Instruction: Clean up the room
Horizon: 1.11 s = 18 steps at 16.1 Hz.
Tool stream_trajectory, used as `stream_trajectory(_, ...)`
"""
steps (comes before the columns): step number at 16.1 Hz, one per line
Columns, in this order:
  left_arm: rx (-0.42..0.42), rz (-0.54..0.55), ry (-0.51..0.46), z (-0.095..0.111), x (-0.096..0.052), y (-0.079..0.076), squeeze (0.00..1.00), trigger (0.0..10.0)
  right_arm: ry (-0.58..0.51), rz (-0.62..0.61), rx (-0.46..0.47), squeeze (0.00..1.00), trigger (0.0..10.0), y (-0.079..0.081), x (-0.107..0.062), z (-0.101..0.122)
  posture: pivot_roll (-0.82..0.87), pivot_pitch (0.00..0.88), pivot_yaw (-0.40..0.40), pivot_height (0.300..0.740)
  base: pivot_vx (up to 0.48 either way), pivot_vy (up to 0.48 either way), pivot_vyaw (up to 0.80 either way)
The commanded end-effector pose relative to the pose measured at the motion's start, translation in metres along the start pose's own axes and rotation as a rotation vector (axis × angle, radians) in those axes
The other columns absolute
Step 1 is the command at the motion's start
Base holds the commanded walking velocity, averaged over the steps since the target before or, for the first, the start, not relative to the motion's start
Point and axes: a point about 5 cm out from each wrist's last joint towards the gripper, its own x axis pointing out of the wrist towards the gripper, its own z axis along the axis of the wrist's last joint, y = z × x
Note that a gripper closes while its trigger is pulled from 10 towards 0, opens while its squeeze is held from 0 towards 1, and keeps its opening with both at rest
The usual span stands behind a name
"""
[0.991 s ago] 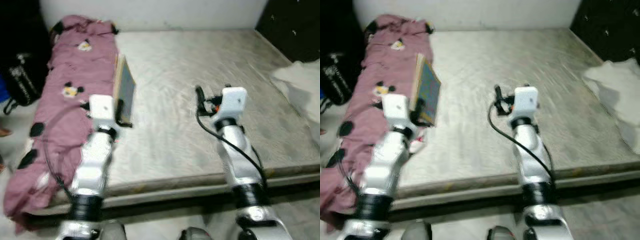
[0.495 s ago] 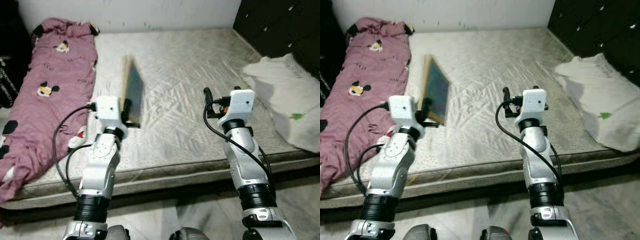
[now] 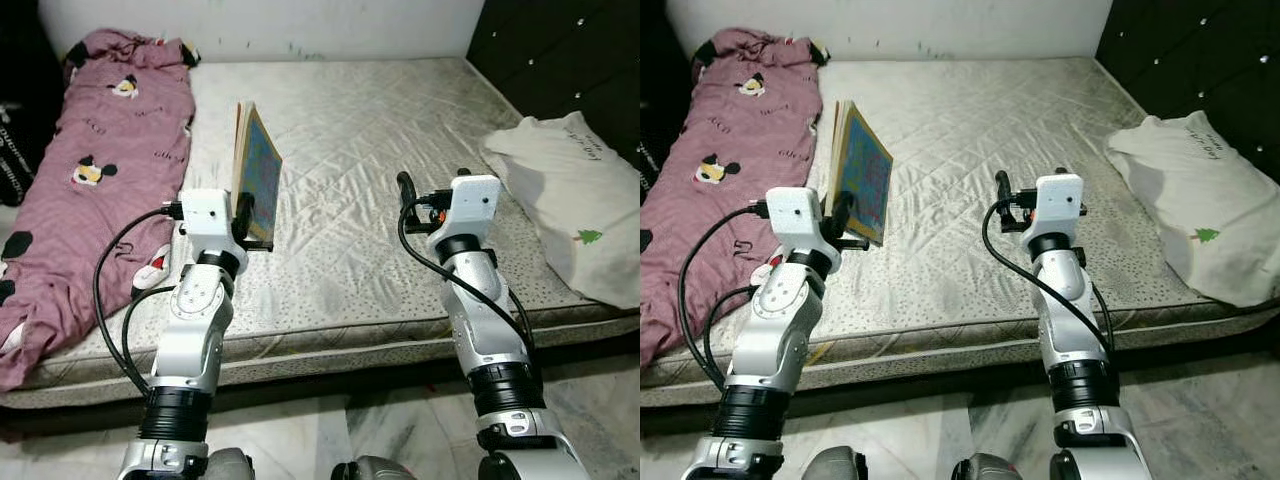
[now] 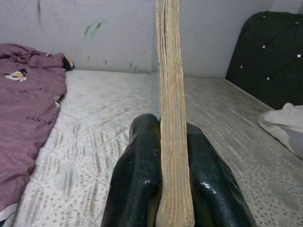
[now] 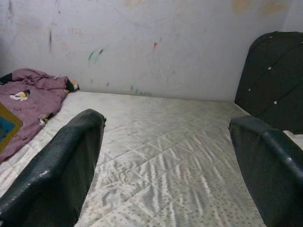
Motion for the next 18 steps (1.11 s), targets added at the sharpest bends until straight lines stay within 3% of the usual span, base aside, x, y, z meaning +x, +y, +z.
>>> stream_trajectory(1,-0.006,-0.028,-0.07,0.0152,0.0064,-0.0048,0.0,10.0,-0.015,0.002,0.005,0.0,10.0,0.0004,0.0038,0.0038,-0.02,0.0,-0.032,0.74,0.307,0.0,-0.52)
stream_trajectory(5,-0.007,-0.023,-0.063,0.0144,0.0066,-0.0046,0.0,10.0,-0.015,-0.002,0.001,0.0,10.0,-0.0013,0.0031,0.0034,-0.02,0.0,-0.032,0.74,0.295,0.0,-0.11)
stream_trajectory(7,-0.007,-0.008,-0.055,0.0128,0.0076,-0.0038,0.0,10.0,-0.022,0.024,-0.036,0.0,10.0,-0.0001,0.0028,0.0042,-0.02,0.0,-0.031,0.74,0.0,0.0,0.0)
stream_trajectory(10,-0.002,-0.004,-0.06,0.0139,0.008,-0.004,0.0,10.0,-0.024,0.016,-0.027,0.0,10.0,0.0002,0.003,0.0045,-0.02,0.0,-0.026,0.74,0.0,0.0,0.79)
stream_trajectory(18,0.003,-0.02,-0.069,0.0144,0.0087,-0.007,0.0,10.0,-0.023,0.01,-0.023,0.0,10.0,0.0006,0.002,0.0025,-0.02,0.0,-0.022,0.74,0.0,-0.107,0.0)
